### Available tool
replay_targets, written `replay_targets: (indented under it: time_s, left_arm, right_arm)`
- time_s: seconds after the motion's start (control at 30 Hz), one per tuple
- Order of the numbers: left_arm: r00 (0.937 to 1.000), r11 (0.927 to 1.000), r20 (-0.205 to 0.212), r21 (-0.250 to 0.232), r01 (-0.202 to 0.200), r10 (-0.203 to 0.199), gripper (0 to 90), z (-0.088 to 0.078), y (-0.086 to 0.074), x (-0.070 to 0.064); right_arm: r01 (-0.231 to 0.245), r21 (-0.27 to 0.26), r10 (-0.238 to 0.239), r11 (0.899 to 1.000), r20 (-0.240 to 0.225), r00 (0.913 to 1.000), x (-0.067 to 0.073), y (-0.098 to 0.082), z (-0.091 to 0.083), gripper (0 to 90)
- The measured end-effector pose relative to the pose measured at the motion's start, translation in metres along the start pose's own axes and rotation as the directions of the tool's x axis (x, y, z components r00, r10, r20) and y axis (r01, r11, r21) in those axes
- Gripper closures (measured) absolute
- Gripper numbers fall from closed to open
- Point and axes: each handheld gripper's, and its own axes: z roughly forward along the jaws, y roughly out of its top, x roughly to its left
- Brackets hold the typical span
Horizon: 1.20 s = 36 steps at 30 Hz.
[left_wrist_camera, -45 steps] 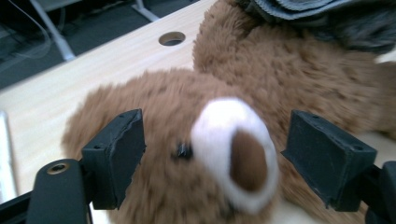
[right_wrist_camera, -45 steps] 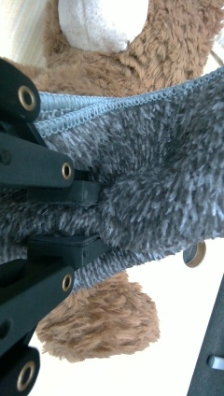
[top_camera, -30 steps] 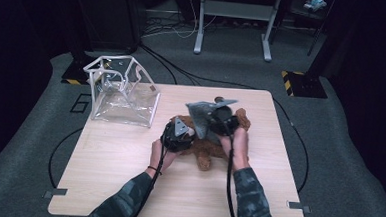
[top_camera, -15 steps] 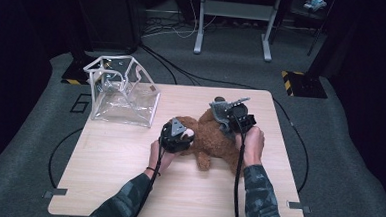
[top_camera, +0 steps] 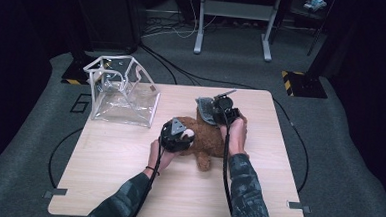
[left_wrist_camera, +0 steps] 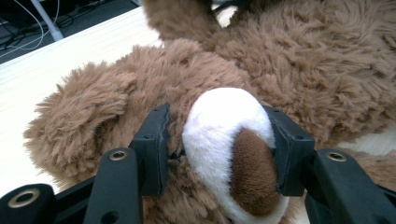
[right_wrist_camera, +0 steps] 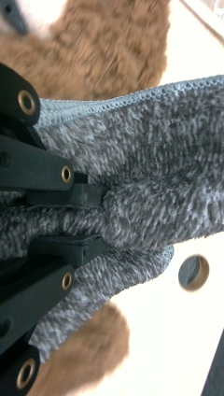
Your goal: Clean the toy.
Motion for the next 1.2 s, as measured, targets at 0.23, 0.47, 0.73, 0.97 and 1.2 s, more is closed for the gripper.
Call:
replay_targets:
  time_s: [0.23, 0.47, 0.73, 0.97, 1.2]
  left_arm:
    - [1.0000, 1.0000, 0.000, 0.003, -0.005, 0.005, 47.6, -0.001, 0.000, -0.002]
    - [1.0000, 0.9999, -0.007, -0.012, 0.005, -0.005, 47.3, -0.002, -0.001, -0.001]
    - [0.9998, 0.9997, -0.007, -0.012, 0.021, -0.021, 47.2, -0.002, -0.001, -0.001]
    - [0.9997, 0.9997, -0.001, -0.004, 0.025, -0.025, 47.1, -0.003, 0.000, -0.001]
    - [0.9998, 0.9998, 0.007, 0.007, 0.020, -0.020, 47.2, -0.003, 0.001, 0.001]
  right_arm:
    - [0.060, 0.006, -0.059, 0.998, -0.114, 0.9917, 0.029, 0.007, 0.016, 78.8]
    - [0.084, -0.037, -0.086, 0.996, -0.063, 0.9943, 0.026, 0.008, -0.007, 78.3]
    - [0.080, 0.006, -0.081, 0.997, 0.109, 0.9908, -0.012, -0.012, -0.019, 78.3]
    - [0.002, 0.006, -0.002, 1.000, 0.129, 0.9916, -0.039, -0.025, -0.026, 78.1]
    - [0.020, -0.063, -0.022, 0.998, -0.029, 0.9993, -0.015, -0.013, -0.025, 77.8]
